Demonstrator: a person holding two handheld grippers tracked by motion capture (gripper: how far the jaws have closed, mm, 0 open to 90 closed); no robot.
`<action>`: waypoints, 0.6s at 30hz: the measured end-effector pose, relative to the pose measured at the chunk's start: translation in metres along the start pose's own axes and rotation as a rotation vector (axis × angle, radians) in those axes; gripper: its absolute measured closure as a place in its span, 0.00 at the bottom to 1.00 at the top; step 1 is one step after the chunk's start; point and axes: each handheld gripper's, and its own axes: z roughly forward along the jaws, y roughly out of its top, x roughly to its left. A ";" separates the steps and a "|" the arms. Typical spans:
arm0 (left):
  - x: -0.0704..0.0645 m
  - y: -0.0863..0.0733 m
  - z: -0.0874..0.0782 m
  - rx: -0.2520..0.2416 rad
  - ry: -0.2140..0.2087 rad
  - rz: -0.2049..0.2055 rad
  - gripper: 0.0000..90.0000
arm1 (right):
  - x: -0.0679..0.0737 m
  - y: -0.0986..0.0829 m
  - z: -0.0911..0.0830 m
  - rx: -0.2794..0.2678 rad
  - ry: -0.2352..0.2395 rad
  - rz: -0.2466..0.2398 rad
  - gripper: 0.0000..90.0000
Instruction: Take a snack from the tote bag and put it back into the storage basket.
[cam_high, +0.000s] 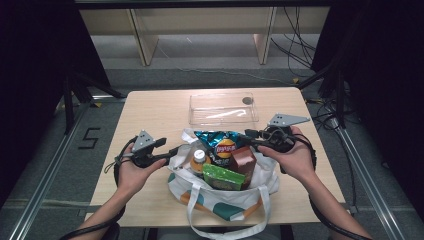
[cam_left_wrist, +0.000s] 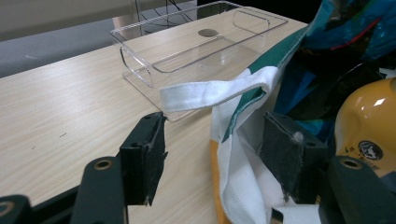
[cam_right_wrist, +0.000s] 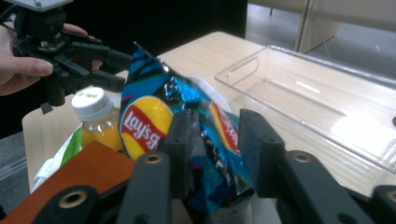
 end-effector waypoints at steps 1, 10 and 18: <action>0.000 0.000 0.000 0.000 0.000 0.000 0.44 | -0.001 -0.001 0.002 0.001 0.000 -0.001 0.77; 0.001 -0.001 0.001 -0.004 -0.003 -0.004 0.44 | -0.004 -0.009 0.010 0.034 0.018 0.019 0.85; 0.001 0.000 0.000 -0.001 0.004 0.000 0.44 | 0.002 -0.009 0.009 0.017 0.018 0.006 0.99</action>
